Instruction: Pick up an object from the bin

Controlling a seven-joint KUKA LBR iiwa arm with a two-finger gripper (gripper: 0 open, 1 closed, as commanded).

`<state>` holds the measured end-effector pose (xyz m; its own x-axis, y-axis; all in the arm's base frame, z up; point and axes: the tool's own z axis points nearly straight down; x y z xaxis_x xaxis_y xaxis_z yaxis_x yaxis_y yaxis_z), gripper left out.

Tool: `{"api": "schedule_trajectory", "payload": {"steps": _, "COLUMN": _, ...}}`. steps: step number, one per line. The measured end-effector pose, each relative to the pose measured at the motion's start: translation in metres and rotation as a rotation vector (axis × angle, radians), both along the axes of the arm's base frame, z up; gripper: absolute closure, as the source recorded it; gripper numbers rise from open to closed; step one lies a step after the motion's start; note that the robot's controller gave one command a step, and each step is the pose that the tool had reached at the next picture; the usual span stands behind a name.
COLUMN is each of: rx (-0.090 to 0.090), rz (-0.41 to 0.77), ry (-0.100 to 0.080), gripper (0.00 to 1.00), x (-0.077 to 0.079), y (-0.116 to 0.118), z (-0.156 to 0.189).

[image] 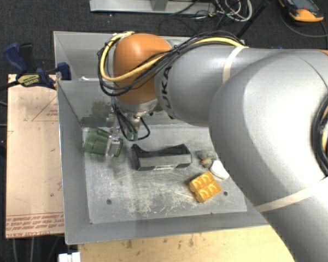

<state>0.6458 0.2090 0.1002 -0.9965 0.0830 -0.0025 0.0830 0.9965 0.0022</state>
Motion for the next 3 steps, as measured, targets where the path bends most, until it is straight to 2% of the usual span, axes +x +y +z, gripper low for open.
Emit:
{"api": "schedule_trajectory", "payload": {"steps": 1, "rx": -0.001, "rz": -0.109, "ry": -0.002, "gripper": 0.0, "x": -0.018, "y": 0.04, "z": -0.028}}
{"api": "schedule_trajectory", "payload": {"steps": 2, "rx": 0.007, "rz": -0.065, "ry": -0.007, "gripper": 1.0, "x": 0.0, "y": 0.002, "z": -0.025}}
{"api": "schedule_trajectory", "payload": {"steps": 3, "rx": 0.007, "rz": -0.065, "ry": -0.007, "gripper": 1.0, "x": 0.0, "y": 0.002, "z": -0.025}}
